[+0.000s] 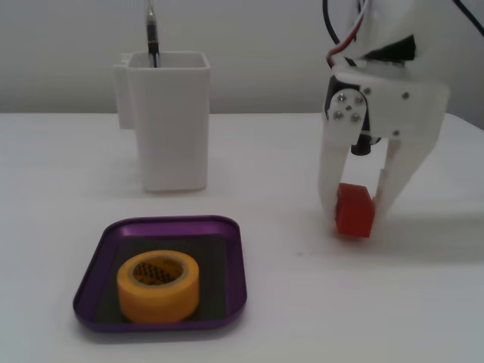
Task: Remove the cube from the box.
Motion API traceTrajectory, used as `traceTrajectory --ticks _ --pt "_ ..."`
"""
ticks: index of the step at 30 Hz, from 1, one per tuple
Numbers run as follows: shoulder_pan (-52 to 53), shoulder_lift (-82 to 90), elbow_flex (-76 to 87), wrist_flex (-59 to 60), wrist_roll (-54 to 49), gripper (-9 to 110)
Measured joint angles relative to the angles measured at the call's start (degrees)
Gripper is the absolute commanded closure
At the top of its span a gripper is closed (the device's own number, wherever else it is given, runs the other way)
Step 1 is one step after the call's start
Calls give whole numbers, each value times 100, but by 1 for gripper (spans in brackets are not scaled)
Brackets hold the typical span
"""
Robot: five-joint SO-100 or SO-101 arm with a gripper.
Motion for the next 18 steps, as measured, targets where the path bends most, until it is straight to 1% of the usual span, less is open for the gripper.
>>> traceTrajectory --ticks 14,16,18 --pt "-79 26 211 -176 0 101" --pt "-79 26 211 -176 0 99" --pt "-79 26 211 -176 0 94"
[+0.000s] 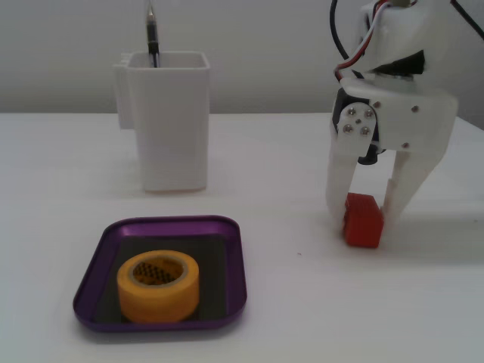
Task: Remove the cube from the box.
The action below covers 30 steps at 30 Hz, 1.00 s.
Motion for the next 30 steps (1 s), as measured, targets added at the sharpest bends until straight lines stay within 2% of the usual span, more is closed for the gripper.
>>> traceTrajectory --ticks 6,11,16,23,30 --pt "0 0 0 0 -9 82" --pt "18 35 -255 466 -9 81" --pt "35 325 -1397 1547 -9 81" --pt "35 1916 -2514 2646 -448 81" --pt "35 4271 -914 2804 -861 81"
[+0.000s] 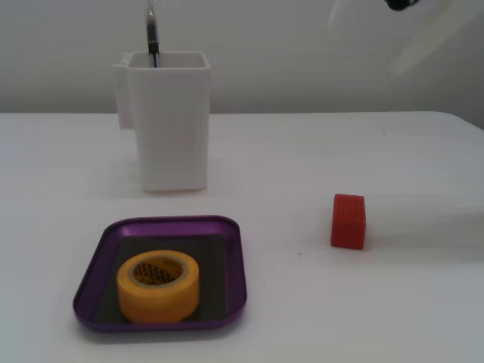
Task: Remove the cube from the box.
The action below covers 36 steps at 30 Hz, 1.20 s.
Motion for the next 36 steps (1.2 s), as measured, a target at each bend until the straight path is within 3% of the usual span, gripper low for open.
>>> traceTrajectory --ticks 13,23,29,36 --pt "9 4254 4553 -1143 -9 81" --pt "0 4280 5221 -1151 0 82" --pt "0 4280 5432 -1151 0 103" --pt "0 4280 5607 -1151 0 102"
